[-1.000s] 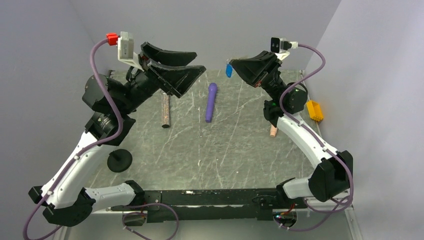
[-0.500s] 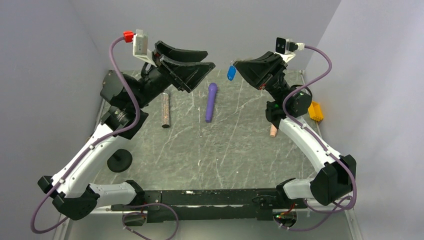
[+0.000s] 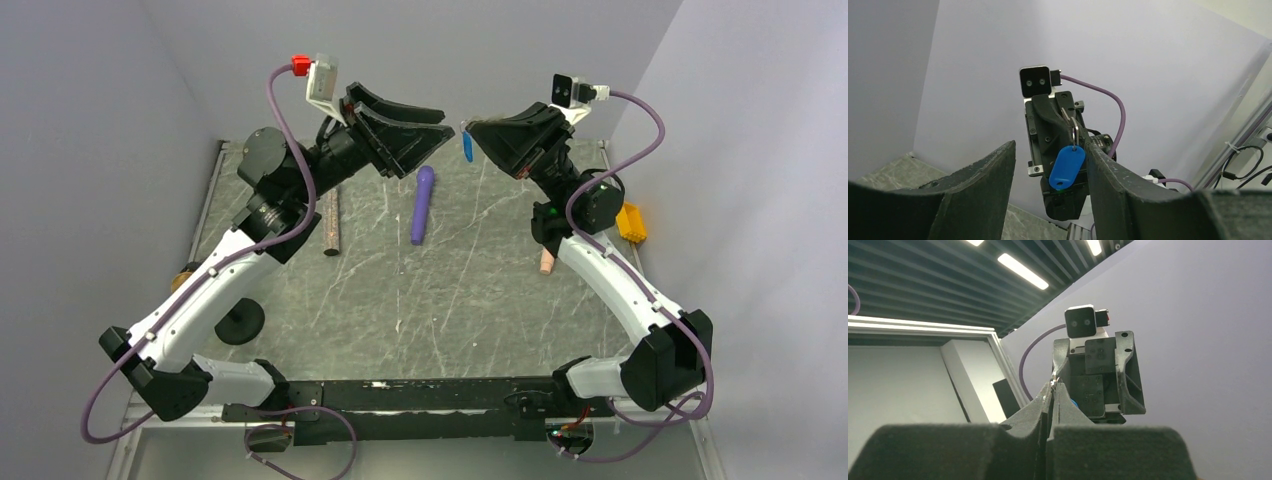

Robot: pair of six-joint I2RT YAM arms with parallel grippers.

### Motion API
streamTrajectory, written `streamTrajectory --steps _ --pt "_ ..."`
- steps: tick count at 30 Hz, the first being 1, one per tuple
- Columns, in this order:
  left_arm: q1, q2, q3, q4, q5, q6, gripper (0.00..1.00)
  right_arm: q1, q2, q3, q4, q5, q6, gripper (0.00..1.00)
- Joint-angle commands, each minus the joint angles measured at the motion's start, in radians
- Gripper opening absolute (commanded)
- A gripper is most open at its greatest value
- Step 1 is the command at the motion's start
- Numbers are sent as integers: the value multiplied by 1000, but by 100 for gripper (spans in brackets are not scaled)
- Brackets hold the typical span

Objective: Remove the keys from the keyring

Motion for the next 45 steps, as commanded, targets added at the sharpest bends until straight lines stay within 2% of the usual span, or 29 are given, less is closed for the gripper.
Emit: streamTrajectory --steps 1,7,20,32,35,42,45 --pt "-19 10 52 63 37 -22 58 6 -23 40 -17 -9 -48 0" --pt "-45 38 89 44 38 1 54 7 -37 40 -69 -19 -84 0" --pt "-57 47 123 -24 44 23 35 10 -45 27 -63 -8 -91 0" --pt "-71 44 141 -92 26 34 28 10 -52 24 -58 -14 -93 0" --pt "-75 39 140 -99 15 45 23 9 -54 17 -54 -14 -88 0" --pt "-91 46 158 -120 9 67 0 10 -57 15 -59 -26 -86 0" --pt "-95 51 168 -131 12 70 0 11 -63 11 -64 -32 -91 0"
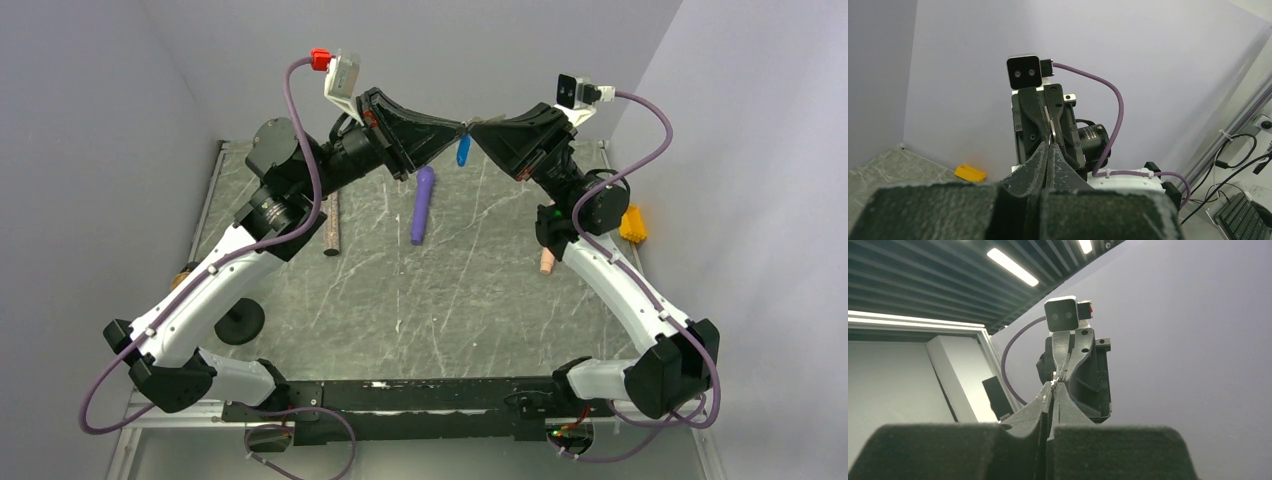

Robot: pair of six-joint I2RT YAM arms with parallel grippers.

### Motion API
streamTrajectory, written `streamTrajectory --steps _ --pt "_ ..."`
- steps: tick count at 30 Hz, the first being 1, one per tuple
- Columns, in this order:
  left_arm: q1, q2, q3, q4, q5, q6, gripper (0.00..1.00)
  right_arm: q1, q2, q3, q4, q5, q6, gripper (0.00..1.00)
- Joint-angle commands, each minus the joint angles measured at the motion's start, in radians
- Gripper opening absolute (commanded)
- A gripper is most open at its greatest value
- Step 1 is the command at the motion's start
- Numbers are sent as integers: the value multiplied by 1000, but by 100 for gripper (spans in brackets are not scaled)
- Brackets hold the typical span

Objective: Remove the keys from the keyring

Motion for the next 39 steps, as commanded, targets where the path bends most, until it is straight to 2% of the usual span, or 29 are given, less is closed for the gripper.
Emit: streamTrajectory --steps 1,5,10,24,39 --pt "-22 3 56 -9 17 19 0 3 -30 12 9 -30 -23 0" --pt "-27 11 100 -99 19 50 0 7 -48 15 -52 -56 -73 0" --pt "-39 -2 135 -234 6 114 0 18 -98 12 -206 -90 -183 0" --pt "-64 -82 63 -347 2 170 0 95 -190 -58 -516 -150 -427 0" --pt "-87 -80 110 -558 46 232 0 137 -237 -53 -778 -187 -591 0"
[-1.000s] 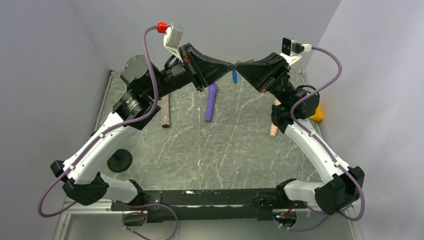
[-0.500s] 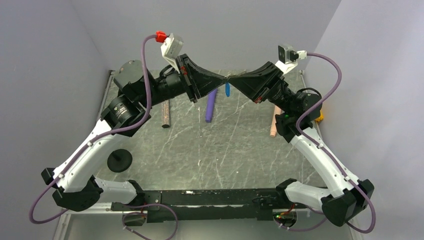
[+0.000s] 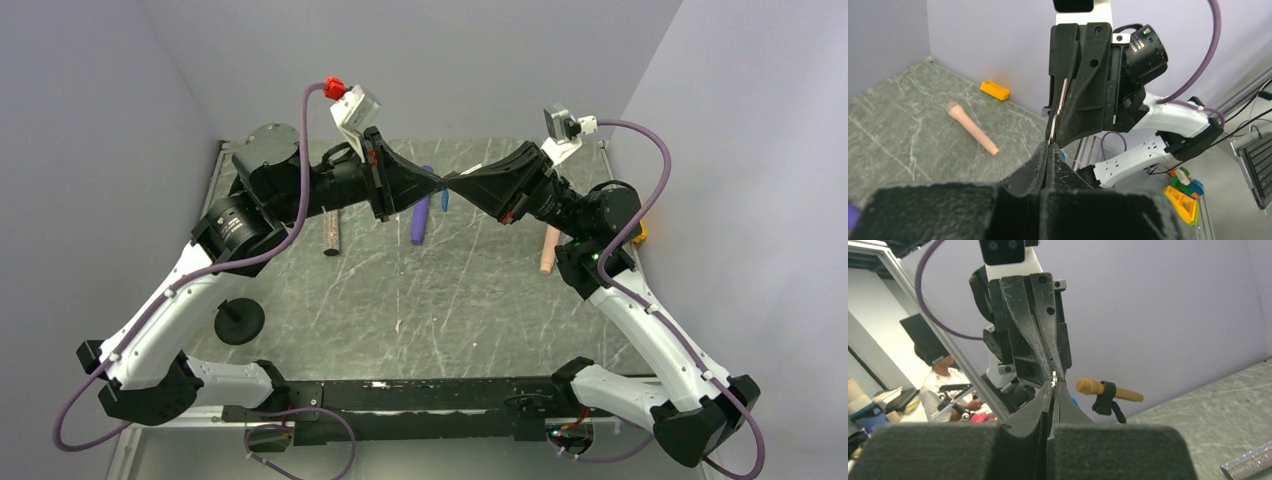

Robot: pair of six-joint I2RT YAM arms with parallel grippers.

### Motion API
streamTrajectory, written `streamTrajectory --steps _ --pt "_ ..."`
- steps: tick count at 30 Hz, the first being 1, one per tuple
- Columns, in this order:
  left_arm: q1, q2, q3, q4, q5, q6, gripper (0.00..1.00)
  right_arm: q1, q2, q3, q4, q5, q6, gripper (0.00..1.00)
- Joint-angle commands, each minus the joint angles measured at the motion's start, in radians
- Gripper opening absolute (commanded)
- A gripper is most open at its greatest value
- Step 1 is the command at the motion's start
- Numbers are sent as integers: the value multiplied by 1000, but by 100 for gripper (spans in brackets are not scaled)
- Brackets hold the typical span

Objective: Remove the keys from the keyring

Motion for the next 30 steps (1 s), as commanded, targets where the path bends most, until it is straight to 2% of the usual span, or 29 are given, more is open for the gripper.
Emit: streamTrajectory --steps 1,6,15,30 --pt "-35 3 24 -14 53 23 0 30 20 26 -184 -95 -86 0" --pt "-38 -3 25 -62 59 38 0 30 27 63 -281 -137 -141 0" --pt "-51 -6 39 -184 95 73 0 32 40 78 -355 -271 -178 0" --pt "-58 0 85 -312 67 113 0 37 33 94 -484 -315 -238 0"
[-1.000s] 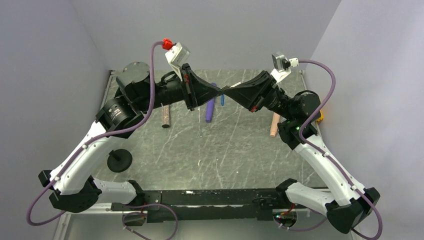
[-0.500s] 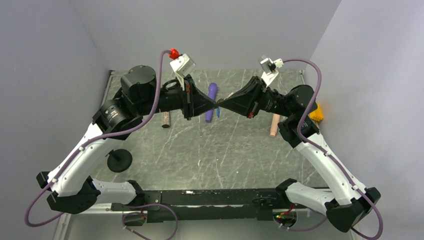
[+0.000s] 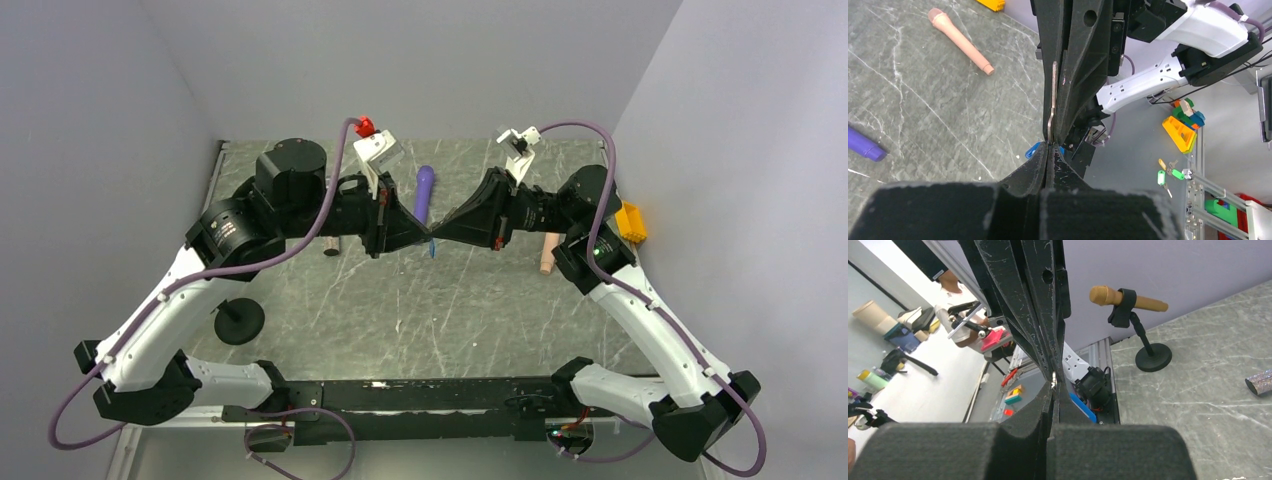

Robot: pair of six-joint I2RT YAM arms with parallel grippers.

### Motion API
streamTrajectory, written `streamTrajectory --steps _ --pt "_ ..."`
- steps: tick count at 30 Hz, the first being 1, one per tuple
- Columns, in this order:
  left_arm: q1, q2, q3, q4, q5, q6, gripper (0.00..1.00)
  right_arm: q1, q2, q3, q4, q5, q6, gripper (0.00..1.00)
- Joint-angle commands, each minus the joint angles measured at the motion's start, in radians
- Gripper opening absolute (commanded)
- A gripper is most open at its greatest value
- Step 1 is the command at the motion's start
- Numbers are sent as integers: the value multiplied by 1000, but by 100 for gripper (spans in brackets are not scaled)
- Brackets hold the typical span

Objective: Remove the keys from the keyring

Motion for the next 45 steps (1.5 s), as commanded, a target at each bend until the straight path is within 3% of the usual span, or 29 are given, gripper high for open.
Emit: streamTrajectory --steps 1,3,8,10,14,20,25,34,38,45 --pt "-21 18 68 67 30 13 0 17 9 28 -72 -5 -40 0" --pt "-21 22 79 62 11 14 6 18 7 30 -81 1 -45 0" --pt "-21 -9 100 53 -71 45 51 18 6 47 -107 23 -67 0" --pt "-21 -35 99 60 -117 60 64 18 7 49 -107 30 -68 0" --pt "-19 -103 64 103 -212 57 78 18 9 50 -70 66 -39 0" --pt "-17 -283 -152 359 -342 19 77 18 30 38 181 142 129 0" --pt "-18 -397 -318 602 -416 -21 76 18 57 -20 567 226 359 0" --pt "-17 -406 -349 697 -428 -50 74 20 235 56 1041 412 710 0" --pt "-18 -392 -362 760 -406 -58 72 22 293 96 1112 466 777 0" --pt "-18 -362 -401 905 -416 -119 63 49 277 117 1007 453 673 0"
